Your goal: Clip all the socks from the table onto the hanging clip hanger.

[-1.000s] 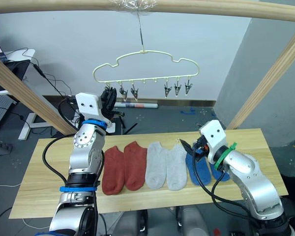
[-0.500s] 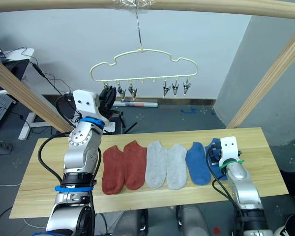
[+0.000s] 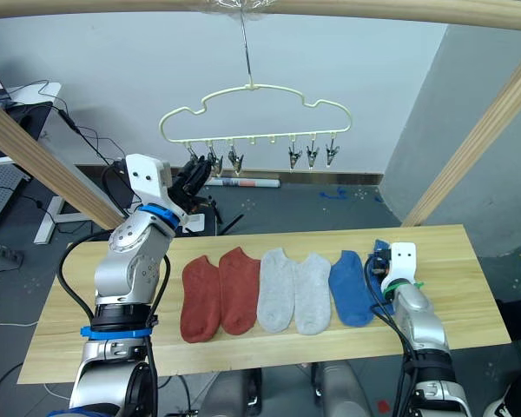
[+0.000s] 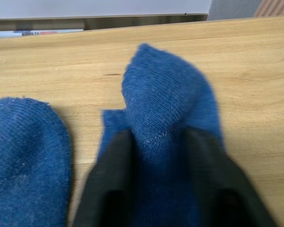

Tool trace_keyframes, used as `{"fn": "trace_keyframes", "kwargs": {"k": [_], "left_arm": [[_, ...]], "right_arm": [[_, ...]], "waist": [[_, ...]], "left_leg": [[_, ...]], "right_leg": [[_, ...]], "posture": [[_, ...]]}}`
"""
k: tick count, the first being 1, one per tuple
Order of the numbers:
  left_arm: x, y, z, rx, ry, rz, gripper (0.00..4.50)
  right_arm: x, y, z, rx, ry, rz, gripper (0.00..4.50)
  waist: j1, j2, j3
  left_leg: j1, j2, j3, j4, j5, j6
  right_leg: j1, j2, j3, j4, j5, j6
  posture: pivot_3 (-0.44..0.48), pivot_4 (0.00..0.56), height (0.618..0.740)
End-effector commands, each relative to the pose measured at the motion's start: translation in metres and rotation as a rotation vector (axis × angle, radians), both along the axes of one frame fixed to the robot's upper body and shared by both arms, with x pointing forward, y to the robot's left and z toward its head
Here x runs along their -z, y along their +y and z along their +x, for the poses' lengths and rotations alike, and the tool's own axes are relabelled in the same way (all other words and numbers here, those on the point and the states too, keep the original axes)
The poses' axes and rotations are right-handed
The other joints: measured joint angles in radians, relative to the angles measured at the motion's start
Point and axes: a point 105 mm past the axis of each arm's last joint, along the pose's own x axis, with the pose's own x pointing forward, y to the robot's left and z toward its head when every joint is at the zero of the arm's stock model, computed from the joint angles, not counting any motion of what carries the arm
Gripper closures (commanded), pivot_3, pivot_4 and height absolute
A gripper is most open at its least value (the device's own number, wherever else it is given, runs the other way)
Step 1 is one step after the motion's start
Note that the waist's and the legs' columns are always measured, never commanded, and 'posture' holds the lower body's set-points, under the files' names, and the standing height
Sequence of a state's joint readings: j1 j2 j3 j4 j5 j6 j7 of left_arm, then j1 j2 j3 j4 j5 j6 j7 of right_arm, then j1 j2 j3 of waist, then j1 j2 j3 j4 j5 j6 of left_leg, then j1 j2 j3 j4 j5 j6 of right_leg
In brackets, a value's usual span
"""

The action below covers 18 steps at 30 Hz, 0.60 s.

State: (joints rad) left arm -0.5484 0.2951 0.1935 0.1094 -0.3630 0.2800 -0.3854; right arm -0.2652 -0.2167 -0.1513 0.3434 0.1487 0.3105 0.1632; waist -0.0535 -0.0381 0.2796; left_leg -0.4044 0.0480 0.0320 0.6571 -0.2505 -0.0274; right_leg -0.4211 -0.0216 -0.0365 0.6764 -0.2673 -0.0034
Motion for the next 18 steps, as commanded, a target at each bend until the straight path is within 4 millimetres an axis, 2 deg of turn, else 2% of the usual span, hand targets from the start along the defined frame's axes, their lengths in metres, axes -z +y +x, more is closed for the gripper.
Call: {"fn": "trace_keyframes", "kwargs": {"k": [1,3,4,7,12,15,18], "left_arm": [[-0.016,-0.003,-0.007,0.052,-0.034,-0.021,4.2],[-0.017,-0.005,-0.008,0.081,-0.017,-0.043,4.2],[-0.017,-0.008,-0.009,0.103,-0.004,-0.06,4.2],[-0.018,-0.013,-0.013,0.154,0.03,-0.091,4.2],[-0.022,-0.017,-0.016,0.199,0.057,-0.109,4.2],[-0.026,-0.02,-0.018,0.229,0.069,-0.124,4.2],[-0.03,-0.021,-0.02,0.249,0.08,-0.149,4.2]], "right_arm": [[0.004,0.002,-0.007,-0.029,0.003,0.003,4.41],[-0.005,0.008,-0.008,-0.08,-0.037,-0.032,4.5],[-0.016,0.019,-0.008,-0.167,-0.092,-0.086,4.5],[-0.052,0.069,-0.021,-0.434,-0.284,-0.21,4.5],[-0.106,0.143,-0.028,-0.619,-0.509,-0.231,4.5],[-0.123,0.184,-0.027,-0.705,-0.568,-0.197,4.5],[-0.13,0.206,-0.018,-0.715,-0.576,-0.167,4.5]], "waist": [[0.0,0.0,0.0],[0.0,0.0,0.0],[0.001,0.0,0.001],[-0.001,0.003,0.003],[-0.007,0.003,0.006],[-0.002,0.002,0.006],[0.004,0.002,0.006]], "left_leg": [[0.0,0.0,0.0,0.0,0.0,0.0],[0.0,0.0,0.0,0.0,0.0,0.0],[0.0,0.0,0.0,0.0,0.0,0.0],[0.0,0.0,0.0,-0.001,-0.001,-0.001],[0.002,0.001,0.001,-0.003,0.0,-0.005],[0.003,0.0,0.0,-0.008,0.003,-0.01],[0.004,0.0,-0.001,-0.011,0.005,-0.013]], "right_leg": [[0.0,0.0,0.0,0.0,0.0,0.0],[0.0,0.0,0.0,0.0,0.0,0.0],[0.0,0.0,0.0,0.0,0.0,0.0],[-0.001,0.0,0.001,0.0,-0.001,0.001],[-0.001,0.001,0.002,0.002,-0.001,0.002],[-0.001,0.001,0.001,0.002,-0.001,0.002],[-0.001,0.001,0.0,0.001,-0.001,0.001]], "posture": [[-0.112,0.293,0.74],[-0.11,0.292,0.74],[-0.11,0.292,0.74],[-0.106,0.292,0.74],[-0.103,0.294,0.74],[-0.095,0.293,0.74],[-0.08,0.285,0.74]]}}
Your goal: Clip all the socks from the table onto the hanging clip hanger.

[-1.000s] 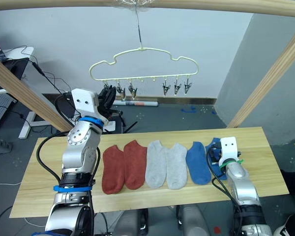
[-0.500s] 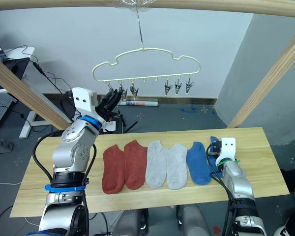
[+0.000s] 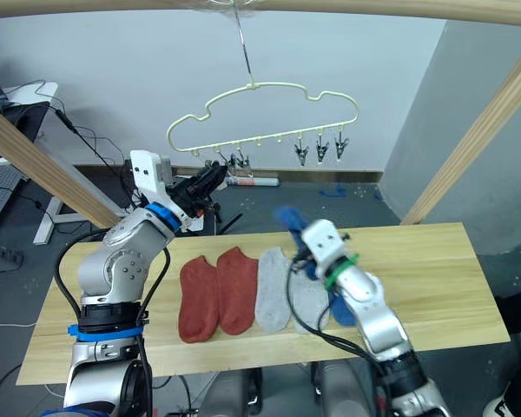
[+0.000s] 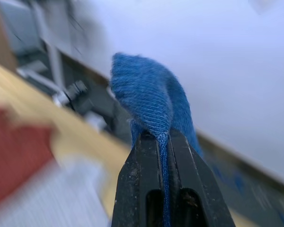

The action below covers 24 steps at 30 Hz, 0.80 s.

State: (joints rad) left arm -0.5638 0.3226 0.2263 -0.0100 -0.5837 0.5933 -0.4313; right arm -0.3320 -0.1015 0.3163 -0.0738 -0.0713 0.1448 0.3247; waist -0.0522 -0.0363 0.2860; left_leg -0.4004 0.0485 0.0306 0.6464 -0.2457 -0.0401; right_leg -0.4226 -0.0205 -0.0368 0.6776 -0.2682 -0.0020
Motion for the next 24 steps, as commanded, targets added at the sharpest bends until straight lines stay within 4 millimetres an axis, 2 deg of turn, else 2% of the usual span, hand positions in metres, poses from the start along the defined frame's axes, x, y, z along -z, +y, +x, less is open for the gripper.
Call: {"fn": "trace_keyframes", "kwargs": {"k": [1,8,16,24], "left_arm": [[-0.024,-0.002,-0.007,0.042,-0.05,-0.035,4.2],[-0.024,-0.002,-0.013,0.1,0.036,-0.125,4.2],[-0.024,-0.004,-0.014,0.12,0.077,-0.167,4.2],[-0.021,-0.006,-0.012,0.122,0.092,-0.178,4.2]], "right_arm": [[-0.006,0.018,0.008,-0.006,-0.005,0.015,4.5],[-0.017,0.044,0.023,-0.001,-0.015,0.073,4.5],[-0.029,0.062,0.018,-0.042,-0.047,0.118,4.5],[-0.033,0.069,0.014,-0.072,-0.061,0.129,4.5]], "waist": [[0.006,0.0,0.0],[0.019,0.0,0.0],[0.019,0.0,0.0],[0.019,0.0,0.0]], "left_leg": [[0.0,0.0,0.0,0.0,0.0,0.0],[-0.002,-0.001,0.001,-0.001,0.0,0.0],[-0.002,-0.001,0.0,-0.001,0.0,-0.001],[-0.001,-0.001,0.0,-0.001,0.0,-0.001]], "right_leg": [[0.0,0.0,0.0,0.0,0.0,0.0],[0.0,-0.002,0.0,-0.004,0.001,-0.001],[0.0,-0.002,-0.001,-0.004,0.002,-0.004],[0.0,-0.002,-0.001,-0.003,0.002,-0.004]], "posture": [[-0.077,0.284,0.74],[-0.072,0.276,0.74],[-0.082,0.273,0.74],[-0.084,0.273,0.74]]}}
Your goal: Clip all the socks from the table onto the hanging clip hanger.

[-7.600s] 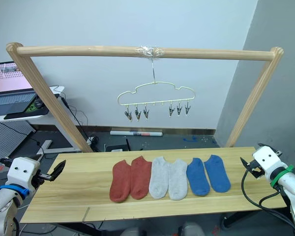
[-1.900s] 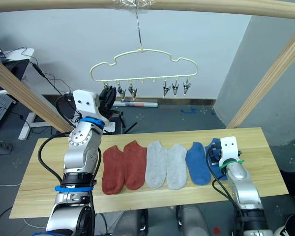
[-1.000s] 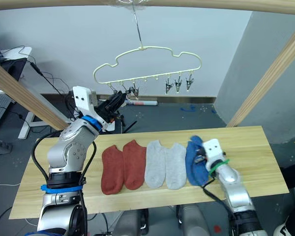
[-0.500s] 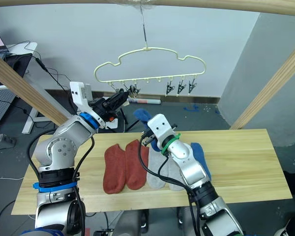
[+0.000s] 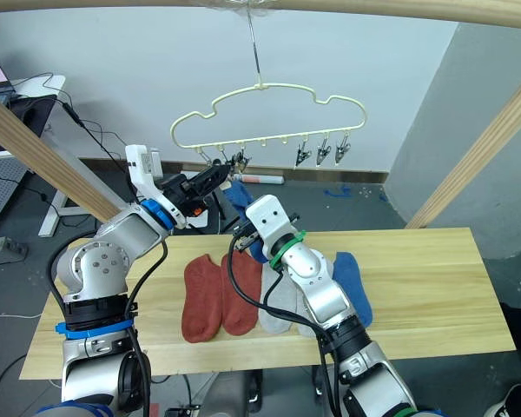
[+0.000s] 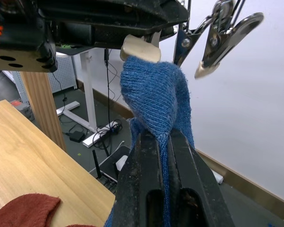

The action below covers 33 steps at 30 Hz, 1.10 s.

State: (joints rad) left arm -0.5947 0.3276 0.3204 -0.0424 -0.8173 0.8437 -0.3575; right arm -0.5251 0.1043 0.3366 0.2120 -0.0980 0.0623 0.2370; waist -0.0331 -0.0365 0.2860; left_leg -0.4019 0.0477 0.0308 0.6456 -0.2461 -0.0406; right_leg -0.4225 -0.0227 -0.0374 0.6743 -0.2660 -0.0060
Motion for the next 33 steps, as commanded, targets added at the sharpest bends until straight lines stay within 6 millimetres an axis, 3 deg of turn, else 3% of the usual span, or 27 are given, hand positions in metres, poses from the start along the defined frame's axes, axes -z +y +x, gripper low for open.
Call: {"fn": "trace_keyframes", "kwargs": {"k": [1,23,31,32,33], "left_arm": [[-0.014,-0.003,-0.003,0.012,-0.052,-0.011,4.2],[-0.006,-0.001,-0.005,-0.006,-0.021,-0.033,4.2],[0.007,0.002,-0.014,-0.004,0.001,0.029,1.69],[0.009,0.003,-0.016,0.002,0.001,0.044,1.42],[0.01,0.004,-0.017,0.004,0.0,0.052,1.42]], "right_arm": [[-0.019,0.01,-0.006,-0.037,-0.065,0.036,4.5],[-0.025,0.022,-0.007,-0.066,-0.059,0.063,4.5],[-0.032,0.024,-0.005,-0.07,-0.067,0.077,4.5],[-0.032,0.023,-0.005,-0.069,-0.066,0.078,4.5],[-0.032,0.023,-0.005,-0.069,-0.066,0.078,4.5]], "waist": [[0.0,0.0,0.0],[-0.001,0.0,0.0],[-0.002,0.0,0.0],[-0.001,0.0,0.0],[-0.001,0.0,0.0]], "left_leg": [[0.0,0.0,0.0,0.0,0.0,0.0],[0.0,0.0,0.0,0.0,0.0,0.0],[0.0,0.0,0.0,0.0,0.0,0.0],[0.0,0.0,0.0,0.0,0.0,0.0],[0.0,0.0,0.0,0.0,0.0,0.0]], "right_leg": [[0.0,0.0,0.0,0.0,0.0,0.0],[0.0,0.0,0.0,0.001,0.0,0.0],[0.0,0.0,0.0,0.001,0.0,0.0],[0.0,0.0,0.0,0.001,0.0,0.0],[0.0,0.0,0.0,0.001,0.0,0.0]], "posture": [[-0.084,0.273,0.74],[-0.083,0.272,0.74],[-0.084,0.272,0.74],[-0.084,0.272,0.74],[-0.083,0.272,0.74]]}}
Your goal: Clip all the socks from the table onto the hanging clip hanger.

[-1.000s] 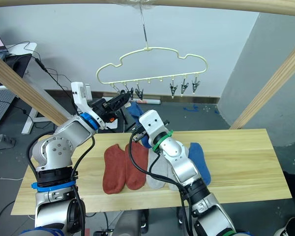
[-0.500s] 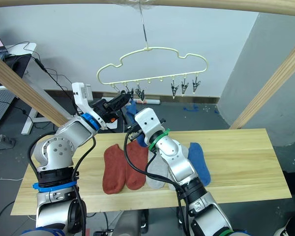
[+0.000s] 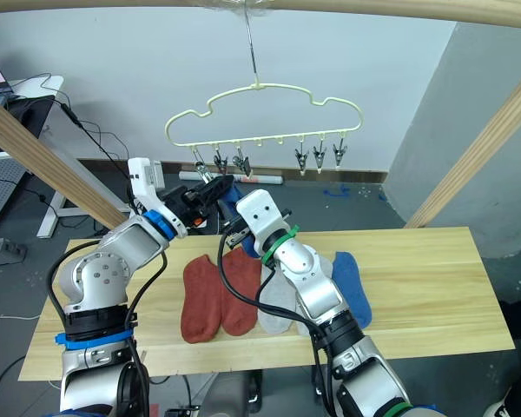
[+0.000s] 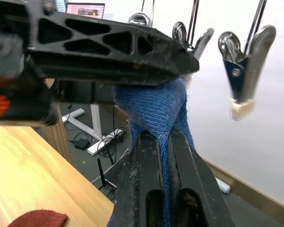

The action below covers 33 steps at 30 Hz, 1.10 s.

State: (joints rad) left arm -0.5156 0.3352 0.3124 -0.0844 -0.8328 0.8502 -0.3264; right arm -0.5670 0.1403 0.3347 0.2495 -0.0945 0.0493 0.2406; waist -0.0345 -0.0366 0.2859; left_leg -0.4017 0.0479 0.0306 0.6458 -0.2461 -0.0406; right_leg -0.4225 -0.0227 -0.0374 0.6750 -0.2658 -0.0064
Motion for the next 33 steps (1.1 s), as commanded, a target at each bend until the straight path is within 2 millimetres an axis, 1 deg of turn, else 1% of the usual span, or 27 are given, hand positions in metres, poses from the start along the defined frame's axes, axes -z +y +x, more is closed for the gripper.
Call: {"fn": "trace_keyframes", "kwargs": {"k": [1,11,15,20,25,33], "left_arm": [[-0.01,0.0,-0.011,0.034,-0.055,0.041,1.42],[-0.001,0.014,-0.025,0.03,-0.077,0.185,1.42],[0.003,0.016,-0.027,0.029,-0.087,0.232,1.42],[0.004,0.017,-0.027,0.026,-0.093,0.249,1.42],[0.006,0.018,-0.026,0.019,-0.103,0.28,1.42],[0.001,0.021,-0.022,-0.003,-0.126,0.28,1.42]], "right_arm": [[-0.023,0.01,-0.005,-0.037,-0.053,0.057,4.5],[-0.018,0.008,-0.004,-0.041,-0.042,0.042,4.5],[-0.007,0.005,0.0,-0.018,-0.024,-0.023,4.5],[-0.001,0.001,0.003,0.006,-0.008,-0.046,4.5],[0.012,-0.007,0.009,0.061,0.035,-0.096,4.5],[0.01,-0.008,0.008,0.059,0.031,-0.089,4.5]], "waist": [[0.0,0.0,0.0],[0.0,0.0,0.0],[0.001,0.0,0.0],[0.001,0.0,0.0],[0.001,0.0,0.0],[0.001,0.0,0.0]], "left_leg": [[0.0,0.0,0.0,0.0,0.0,0.0],[0.001,0.0,0.0,0.0,0.0,0.0],[0.001,0.0,0.0,0.0,0.0,0.0],[0.001,0.0,0.0,0.0,0.0,0.0],[0.001,0.0,0.0,0.0,0.0,0.0],[0.001,0.0,0.0,0.0,0.0,0.0]], "right_leg": [[0.0,0.0,0.0,0.0,0.0,0.0],[0.0,0.0,0.0,0.002,0.0,0.0],[0.0,0.0,0.0,0.002,0.0,0.0],[0.0,0.0,0.0,0.002,0.0,0.0],[0.0,0.0,0.0,0.002,0.0,0.0],[0.0,0.0,0.0,0.002,0.0,0.0]], "posture": [[-0.083,0.272,0.74],[-0.07,0.269,0.74],[-0.069,0.268,0.74],[-0.074,0.268,0.74],[-0.076,0.267,0.74],[-0.079,0.264,0.74]]}}
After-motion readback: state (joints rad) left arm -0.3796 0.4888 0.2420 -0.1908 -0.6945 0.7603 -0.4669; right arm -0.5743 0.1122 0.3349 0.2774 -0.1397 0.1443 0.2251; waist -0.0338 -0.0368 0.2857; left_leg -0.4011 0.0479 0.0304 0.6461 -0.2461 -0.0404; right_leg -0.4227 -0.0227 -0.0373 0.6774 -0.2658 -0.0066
